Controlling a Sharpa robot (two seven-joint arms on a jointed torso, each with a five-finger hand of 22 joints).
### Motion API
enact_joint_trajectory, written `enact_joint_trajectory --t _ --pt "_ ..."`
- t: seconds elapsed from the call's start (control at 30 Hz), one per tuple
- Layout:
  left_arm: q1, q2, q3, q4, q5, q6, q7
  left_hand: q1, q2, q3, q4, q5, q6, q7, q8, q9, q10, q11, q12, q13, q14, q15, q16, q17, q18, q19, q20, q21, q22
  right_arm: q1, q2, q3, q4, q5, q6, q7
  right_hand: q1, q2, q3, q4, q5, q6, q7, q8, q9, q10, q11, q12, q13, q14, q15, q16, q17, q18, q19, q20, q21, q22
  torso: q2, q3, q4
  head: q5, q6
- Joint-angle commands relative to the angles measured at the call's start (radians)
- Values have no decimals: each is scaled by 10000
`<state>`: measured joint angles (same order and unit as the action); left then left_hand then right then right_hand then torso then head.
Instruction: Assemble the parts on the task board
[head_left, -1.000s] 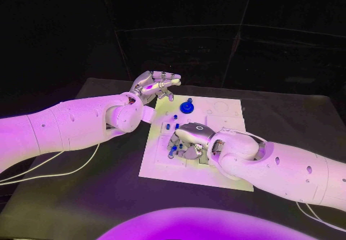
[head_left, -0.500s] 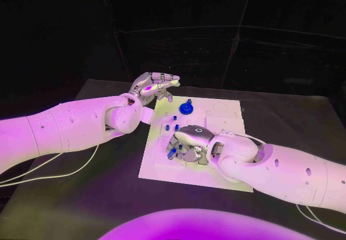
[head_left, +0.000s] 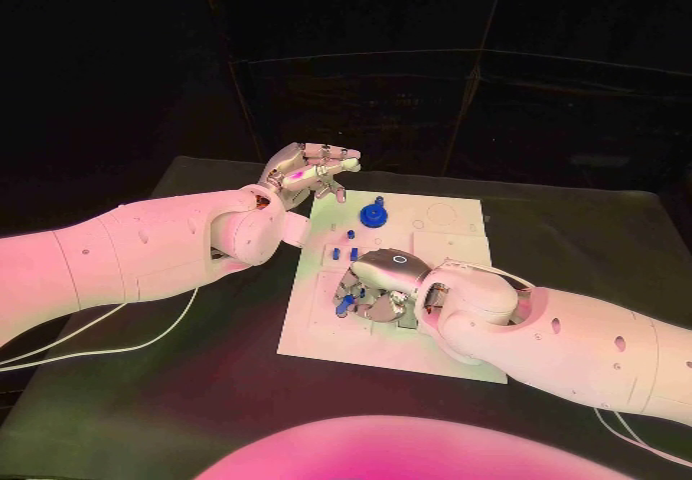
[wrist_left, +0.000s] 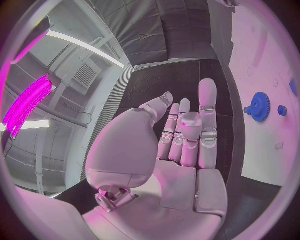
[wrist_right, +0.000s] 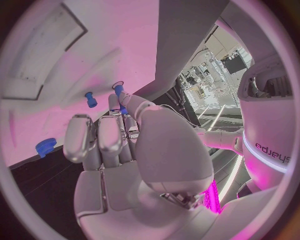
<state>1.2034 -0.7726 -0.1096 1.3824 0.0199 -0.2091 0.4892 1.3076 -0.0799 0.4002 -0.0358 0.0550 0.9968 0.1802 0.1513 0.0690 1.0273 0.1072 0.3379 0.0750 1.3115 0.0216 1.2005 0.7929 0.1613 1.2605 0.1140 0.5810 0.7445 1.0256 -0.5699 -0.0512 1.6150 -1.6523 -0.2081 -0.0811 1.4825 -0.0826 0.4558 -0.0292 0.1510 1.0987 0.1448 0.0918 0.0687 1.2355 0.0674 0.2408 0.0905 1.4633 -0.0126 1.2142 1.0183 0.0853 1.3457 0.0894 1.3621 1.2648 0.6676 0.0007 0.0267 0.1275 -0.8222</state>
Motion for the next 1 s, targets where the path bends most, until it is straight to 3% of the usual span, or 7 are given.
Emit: enact_joint_trajectory --t 0.03,1.0 --pt "15 0 10 10 29 112 36 20 76 -56 19 34 -69 8 -31 -15 -66 12 38 11 -56 -7 -18 -3 204 -53 31 -61 -11 3 -33 -4 61 -160 -71 -121 -83 57 59 -6 54 23 33 47 12 22 -17 -26 -6 240 -25 35 6 -77 -6 39 46 13 4 8 -5 1 -4" --pt "15 2 9 6 29 116 34 20 76 -56 19 34 -69 8 -31 -15 -66 12 38 11 -56 -7 -18 -3 204 -53 31 -61 -11 -1 -175 -4 237 -78 114 -65 -165 6 48 -21 80 37 30 35 12 45 -22 -57 6 234 -28 34 -17 -74 -16 40 46 12 -5 1 4 14 -37"
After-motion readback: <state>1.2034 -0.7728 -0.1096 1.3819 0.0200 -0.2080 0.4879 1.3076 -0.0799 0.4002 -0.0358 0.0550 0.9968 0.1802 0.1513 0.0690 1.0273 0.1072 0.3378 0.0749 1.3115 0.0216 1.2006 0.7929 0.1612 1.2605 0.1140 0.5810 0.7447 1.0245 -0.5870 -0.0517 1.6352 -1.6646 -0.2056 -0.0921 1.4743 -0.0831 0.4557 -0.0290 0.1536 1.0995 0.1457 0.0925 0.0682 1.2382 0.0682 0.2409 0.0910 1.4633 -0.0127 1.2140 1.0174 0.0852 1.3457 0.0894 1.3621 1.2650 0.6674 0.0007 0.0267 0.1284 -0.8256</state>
